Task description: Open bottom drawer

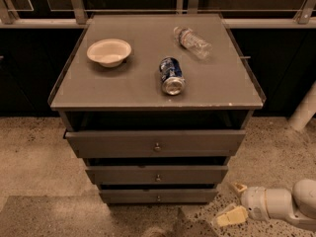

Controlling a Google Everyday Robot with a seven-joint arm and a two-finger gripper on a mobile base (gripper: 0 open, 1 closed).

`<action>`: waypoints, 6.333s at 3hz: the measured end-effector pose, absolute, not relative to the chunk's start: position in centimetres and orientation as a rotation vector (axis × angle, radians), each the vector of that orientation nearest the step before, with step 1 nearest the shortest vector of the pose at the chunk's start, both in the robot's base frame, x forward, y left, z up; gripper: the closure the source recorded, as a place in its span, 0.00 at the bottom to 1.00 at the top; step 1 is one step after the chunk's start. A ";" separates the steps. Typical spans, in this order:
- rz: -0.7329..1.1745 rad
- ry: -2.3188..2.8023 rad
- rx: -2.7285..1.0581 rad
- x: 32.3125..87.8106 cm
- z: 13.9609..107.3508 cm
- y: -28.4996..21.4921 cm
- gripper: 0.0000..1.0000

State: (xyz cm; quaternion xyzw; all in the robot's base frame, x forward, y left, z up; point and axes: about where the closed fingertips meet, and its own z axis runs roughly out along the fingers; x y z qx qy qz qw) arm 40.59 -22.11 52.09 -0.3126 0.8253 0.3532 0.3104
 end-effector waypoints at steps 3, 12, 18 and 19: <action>0.950 2.148 -0.656 44.7 40.4 -22.5 0.00; 0.887 1.897 -0.756 54.1 24.0 -16.9 0.00; 0.980 2.000 -1.004 55.3 21.1 -15.4 0.00; 1.112 2.081 -1.044 52.1 21.7 -14.8 0.00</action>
Offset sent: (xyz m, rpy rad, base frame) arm 0.0327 -0.0113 -0.1225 0.1731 -0.0016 -0.1239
